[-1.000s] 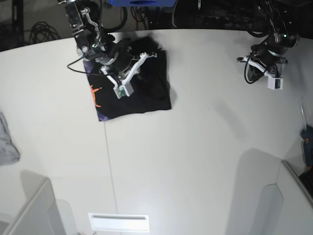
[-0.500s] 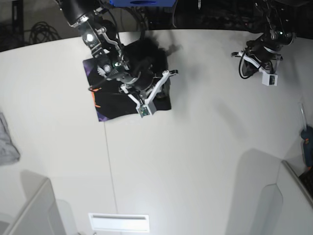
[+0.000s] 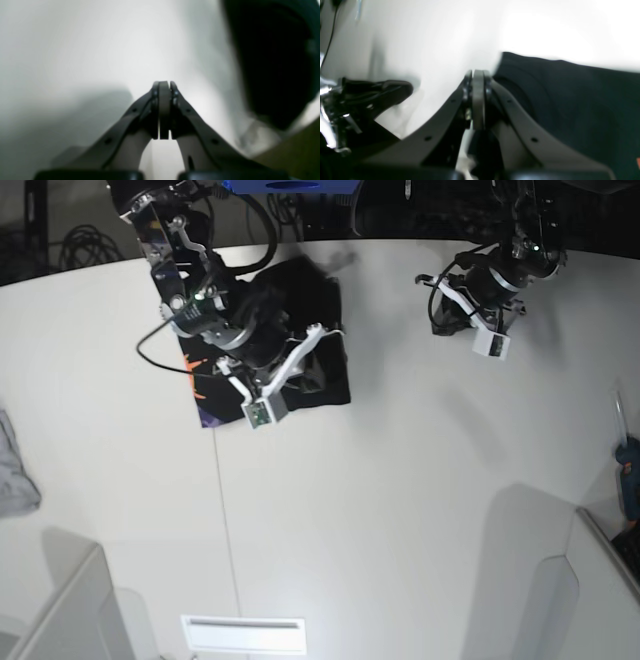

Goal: Fold the T-shirt properly
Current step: 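Grasp the bundle edges with both grippers and tuck them under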

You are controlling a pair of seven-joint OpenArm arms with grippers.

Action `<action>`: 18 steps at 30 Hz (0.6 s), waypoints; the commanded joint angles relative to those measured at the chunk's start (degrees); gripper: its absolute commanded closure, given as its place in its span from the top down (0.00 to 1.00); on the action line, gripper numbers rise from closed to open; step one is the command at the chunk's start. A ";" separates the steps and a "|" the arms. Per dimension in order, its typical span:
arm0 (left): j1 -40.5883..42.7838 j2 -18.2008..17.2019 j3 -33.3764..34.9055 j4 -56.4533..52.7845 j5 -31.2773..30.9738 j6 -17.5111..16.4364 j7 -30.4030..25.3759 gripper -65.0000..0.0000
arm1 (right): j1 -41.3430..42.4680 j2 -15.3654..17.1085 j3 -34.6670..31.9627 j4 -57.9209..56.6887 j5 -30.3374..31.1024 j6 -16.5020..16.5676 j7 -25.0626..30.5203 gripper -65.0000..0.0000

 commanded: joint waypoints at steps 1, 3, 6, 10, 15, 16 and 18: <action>0.10 -0.31 0.39 0.96 -2.99 -0.27 -0.92 0.00 | -0.15 -0.40 1.35 1.02 0.39 0.25 1.20 0.00; -0.08 -0.31 0.92 0.52 -8.79 -0.27 -0.92 0.27 | -1.82 -0.40 4.52 0.84 0.39 0.51 1.20 0.00; -0.60 -0.66 1.10 -2.20 -17.58 -0.27 -0.92 0.73 | -4.10 -0.32 7.68 0.84 0.39 0.86 1.29 0.00; -3.24 -0.57 4.61 -5.10 -20.31 -0.27 -0.92 1.00 | -5.07 1.53 8.91 0.84 0.39 4.29 1.38 0.00; -6.93 -0.31 11.65 -9.06 -20.66 -0.27 -1.18 1.00 | -7.44 1.88 12.52 0.84 0.39 4.55 4.37 0.00; -7.46 -0.31 12.79 -9.76 -20.75 -0.27 -1.27 1.00 | -7.97 1.97 13.31 0.84 0.39 4.64 5.16 0.00; -8.69 -0.22 14.55 -11.17 -20.75 -0.27 -1.36 1.00 | -8.85 1.97 15.15 0.84 0.39 4.64 5.51 0.00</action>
